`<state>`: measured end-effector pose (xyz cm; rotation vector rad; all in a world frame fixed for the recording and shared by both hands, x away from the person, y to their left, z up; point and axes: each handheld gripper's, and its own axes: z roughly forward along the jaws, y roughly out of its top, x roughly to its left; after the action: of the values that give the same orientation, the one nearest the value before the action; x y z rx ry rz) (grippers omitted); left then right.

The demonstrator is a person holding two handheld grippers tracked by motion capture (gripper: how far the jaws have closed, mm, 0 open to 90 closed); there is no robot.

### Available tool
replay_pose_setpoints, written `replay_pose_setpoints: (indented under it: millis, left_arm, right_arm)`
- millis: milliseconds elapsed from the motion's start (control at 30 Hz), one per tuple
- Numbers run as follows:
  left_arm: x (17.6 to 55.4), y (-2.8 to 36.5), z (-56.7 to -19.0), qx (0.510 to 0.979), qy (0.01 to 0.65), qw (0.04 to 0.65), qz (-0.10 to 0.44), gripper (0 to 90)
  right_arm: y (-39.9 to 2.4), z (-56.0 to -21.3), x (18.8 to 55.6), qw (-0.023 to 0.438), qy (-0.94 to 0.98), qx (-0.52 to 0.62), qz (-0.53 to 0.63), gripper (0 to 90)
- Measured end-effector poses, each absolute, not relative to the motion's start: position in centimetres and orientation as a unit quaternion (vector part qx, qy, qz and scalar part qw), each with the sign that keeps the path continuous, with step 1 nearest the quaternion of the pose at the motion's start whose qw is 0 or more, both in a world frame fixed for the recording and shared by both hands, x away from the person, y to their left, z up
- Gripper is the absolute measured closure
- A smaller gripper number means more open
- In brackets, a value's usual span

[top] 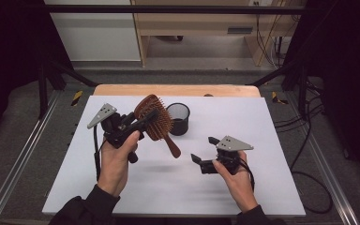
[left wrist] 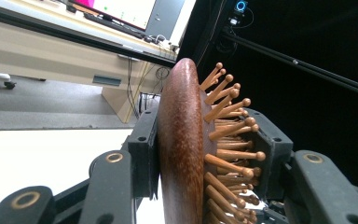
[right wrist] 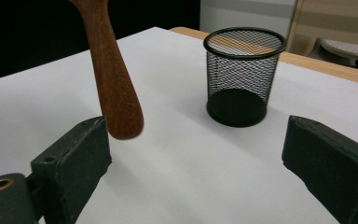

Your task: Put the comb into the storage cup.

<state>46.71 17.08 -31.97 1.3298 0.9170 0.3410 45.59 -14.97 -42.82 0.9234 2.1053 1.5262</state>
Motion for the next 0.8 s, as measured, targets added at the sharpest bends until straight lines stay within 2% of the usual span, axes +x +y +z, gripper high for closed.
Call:
replay_pose_setpoints:
  millis: [233, 433, 800]
  left_arm:
    - [47.1, 17.8, -31.0, 0.583, 0.412, 0.683, 0.155, 52.1]
    - [47.3, 18.0, -29.6, 0.58, 0.409, 0.686, 0.164, 52.1]
    - [49.1, 16.9, -26.9, 0.584, 0.39, 0.69, 0.177, 52.1]
  right_arm:
    - [-17.0, -43.0, 45.2, 0.22, 0.735, 0.354, 0.535, 5.7]
    - [-19.2, -43.4, 44.2, 0.273, 0.715, 0.366, 0.53, 3.5]
    - [-21.6, -44.8, 44.1, 0.275, 0.697, 0.393, 0.533, 5.4]
